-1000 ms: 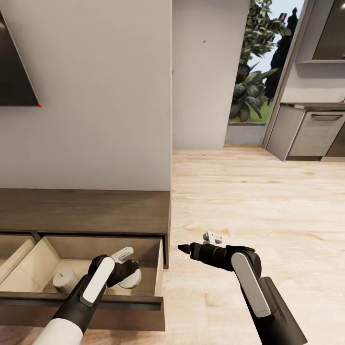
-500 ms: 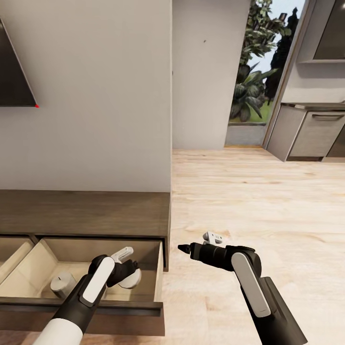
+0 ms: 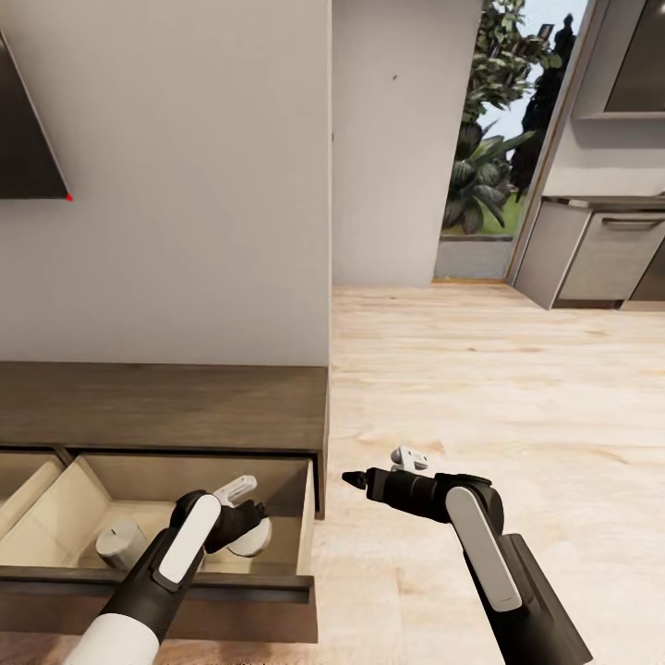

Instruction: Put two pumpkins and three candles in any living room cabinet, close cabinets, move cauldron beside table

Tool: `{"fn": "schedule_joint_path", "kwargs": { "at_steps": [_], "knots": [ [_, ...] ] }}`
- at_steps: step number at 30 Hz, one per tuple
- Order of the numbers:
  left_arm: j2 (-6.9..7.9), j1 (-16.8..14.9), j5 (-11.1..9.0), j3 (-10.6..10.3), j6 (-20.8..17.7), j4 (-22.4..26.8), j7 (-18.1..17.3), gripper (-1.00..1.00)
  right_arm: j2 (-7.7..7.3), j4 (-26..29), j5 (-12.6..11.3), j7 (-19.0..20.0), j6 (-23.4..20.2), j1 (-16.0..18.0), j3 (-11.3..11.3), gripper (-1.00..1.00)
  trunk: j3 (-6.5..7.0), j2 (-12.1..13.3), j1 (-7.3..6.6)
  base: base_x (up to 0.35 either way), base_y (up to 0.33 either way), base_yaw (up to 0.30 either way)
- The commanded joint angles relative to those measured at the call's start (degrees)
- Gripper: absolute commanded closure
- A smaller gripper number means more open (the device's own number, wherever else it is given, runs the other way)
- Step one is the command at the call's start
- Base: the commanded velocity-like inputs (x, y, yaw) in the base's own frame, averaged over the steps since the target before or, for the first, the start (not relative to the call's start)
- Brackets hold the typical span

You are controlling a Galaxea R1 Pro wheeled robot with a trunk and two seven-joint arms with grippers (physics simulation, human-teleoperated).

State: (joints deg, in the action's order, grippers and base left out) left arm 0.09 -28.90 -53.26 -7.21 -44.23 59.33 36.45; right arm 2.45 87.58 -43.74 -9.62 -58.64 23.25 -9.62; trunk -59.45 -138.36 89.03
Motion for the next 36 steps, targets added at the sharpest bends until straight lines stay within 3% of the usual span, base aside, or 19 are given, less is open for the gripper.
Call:
{"fn": "schedule_joint_path", "kwargs": {
  "at_steps": [1,7,13,17,23,30,36],
  "knots": [
    [0.01,-0.2,-0.5,-0.1,0.0,0.1,0.6,1.0,0.01,0.1,-0.6,-0.6,-0.2,0.0,0.0,-1.0,-0.24,-0.4,0.21,0.0,0.0,0.0],
    [-0.01,-3.0,-0.8,0.0,-0.5,1.9,0.7,1.0,0.01,0.2,-0.8,-0.5,-0.2,0.0,0.0,-1.0,-1.31,-2.8,1.53,0.0,0.0,0.0],
    [0.0,-5.6,-0.7,0.0,-0.7,2.2,0.7,1.0,0.01,0.1,-0.8,-0.5,-0.2,0.0,0.0,-1.0,-1.49,-3.2,1.75,0.0,0.0,0.0],
    [-0.27,-6.2,-0.9,0.0,-0.7,2.0,0.7,1.0,0.0,0.2,-0.8,-0.5,-0.2,0.0,0.0,-1.0,-2.21,-4.9,2.63,0.0,0.0,0.0],
    [-1.22,-6.4,-0.3,-0.1,-0.8,1.3,0.9,1.0,-0.12,0.7,-0.9,-0.5,-0.2,0.0,0.1,-1.0,-3.54,-5.0,2.79,0.0,0.0,0.0],
    [-1.75,-7.0,-0.8,0.0,-0.8,1.3,6.6,1.0,-1.62,0.8,-0.9,1.6,-0.2,0.0,2.9,-1.0,-5.09,-5.0,2.98,0.0,0.0,0.0],
    [-1.84,-7.3,-0.9,0.0,-0.9,1.4,7.6,1.0,-2.5,0.6,-0.9,2.8,-0.2,0.0,3.5,-1.0,-6.42,-5.1,3.13,0.0,0.0,0.0]
  ]
}}
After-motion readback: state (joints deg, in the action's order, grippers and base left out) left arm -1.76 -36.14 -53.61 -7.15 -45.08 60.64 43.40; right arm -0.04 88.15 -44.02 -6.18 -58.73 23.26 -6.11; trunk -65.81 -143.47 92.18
